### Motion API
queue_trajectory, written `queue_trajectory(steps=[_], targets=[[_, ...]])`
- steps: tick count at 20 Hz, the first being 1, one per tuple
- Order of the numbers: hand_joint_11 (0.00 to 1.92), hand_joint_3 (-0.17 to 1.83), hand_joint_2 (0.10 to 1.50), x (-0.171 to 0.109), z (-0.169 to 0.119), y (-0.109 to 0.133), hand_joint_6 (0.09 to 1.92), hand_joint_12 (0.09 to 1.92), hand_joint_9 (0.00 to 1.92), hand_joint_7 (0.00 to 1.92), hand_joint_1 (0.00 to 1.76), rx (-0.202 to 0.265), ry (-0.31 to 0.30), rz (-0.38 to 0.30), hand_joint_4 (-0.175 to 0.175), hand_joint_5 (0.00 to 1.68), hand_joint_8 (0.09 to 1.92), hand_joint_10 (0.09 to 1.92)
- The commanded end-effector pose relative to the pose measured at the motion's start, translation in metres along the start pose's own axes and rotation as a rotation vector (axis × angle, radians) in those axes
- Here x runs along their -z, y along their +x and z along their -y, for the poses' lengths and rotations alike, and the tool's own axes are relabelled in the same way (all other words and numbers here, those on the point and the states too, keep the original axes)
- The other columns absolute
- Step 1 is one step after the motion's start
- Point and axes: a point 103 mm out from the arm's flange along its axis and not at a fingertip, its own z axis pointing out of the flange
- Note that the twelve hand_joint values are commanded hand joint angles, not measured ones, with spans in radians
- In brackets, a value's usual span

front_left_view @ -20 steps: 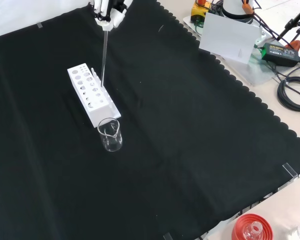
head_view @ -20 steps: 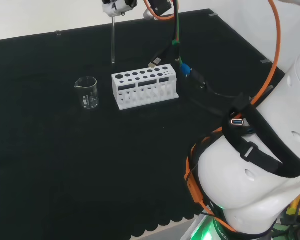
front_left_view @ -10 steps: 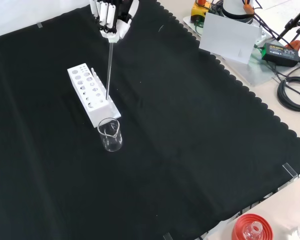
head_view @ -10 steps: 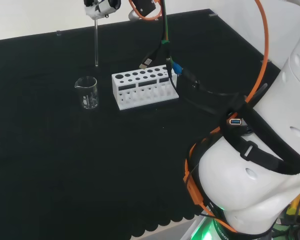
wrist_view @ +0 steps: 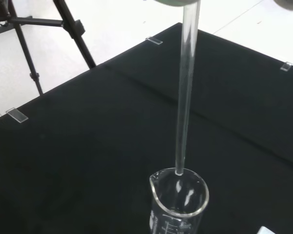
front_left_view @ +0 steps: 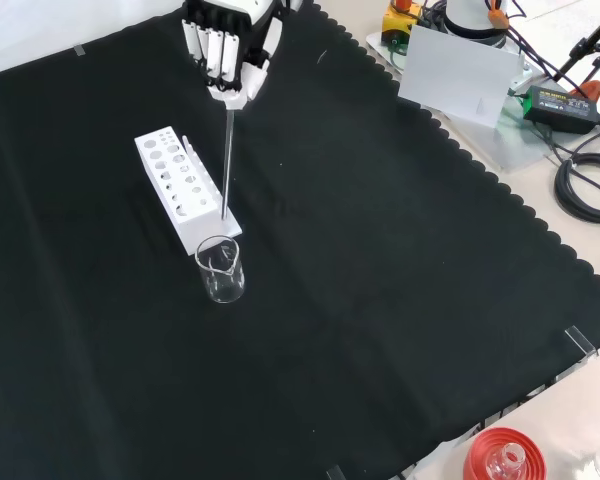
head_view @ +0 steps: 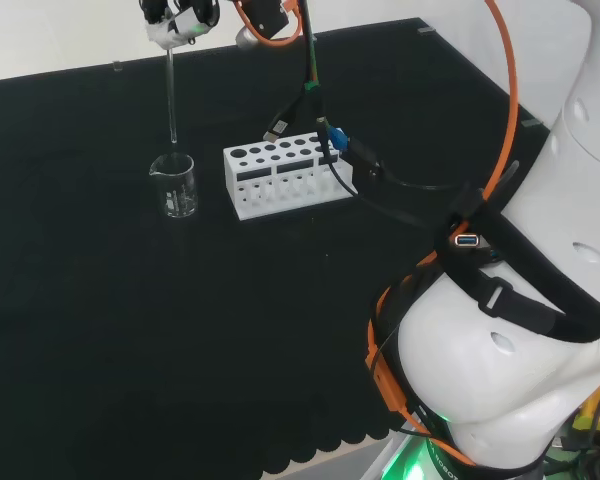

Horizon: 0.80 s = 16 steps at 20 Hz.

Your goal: Stir in the beaker to the left of the white test tube rack with the glass rod.

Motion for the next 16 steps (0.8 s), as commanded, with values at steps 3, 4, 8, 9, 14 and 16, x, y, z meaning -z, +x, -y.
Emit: queue_trajectory(steps=[3, 4, 8, 9, 14, 16], targets=[[1.62, -0.17, 1.06, -0.013, -0.011, 0.002, 0.36, 0.52, 1.67, 1.36, 1.32, 0.028, 0.002, -0.016, -0.175, 1.27, 0.62, 0.53], [1.62, -0.17, 1.06, -0.016, -0.012, 0.002, 0.36, 0.52, 1.67, 1.36, 1.32, 0.029, 0.006, -0.017, -0.175, 1.27, 0.62, 0.53], [1.62, -0.17, 1.06, -0.031, -0.017, 0.001, 0.36, 0.52, 1.67, 1.36, 1.32, 0.035, 0.026, -0.028, -0.175, 1.27, 0.61, 0.53], [1.62, -0.17, 1.06, -0.036, -0.018, 0.000, 0.36, 0.52, 1.67, 1.36, 1.32, 0.036, 0.028, -0.033, -0.175, 1.27, 0.61, 0.53], [1.62, -0.17, 1.06, -0.051, -0.022, -0.004, 0.36, 0.52, 1.67, 1.36, 1.32, 0.049, 0.043, -0.063, -0.175, 1.28, 0.61, 0.53], [1.62, -0.17, 1.06, -0.055, -0.024, -0.006, 0.36, 0.52, 1.68, 1.36, 1.32, 0.054, 0.047, -0.065, -0.175, 1.28, 0.61, 0.53]])
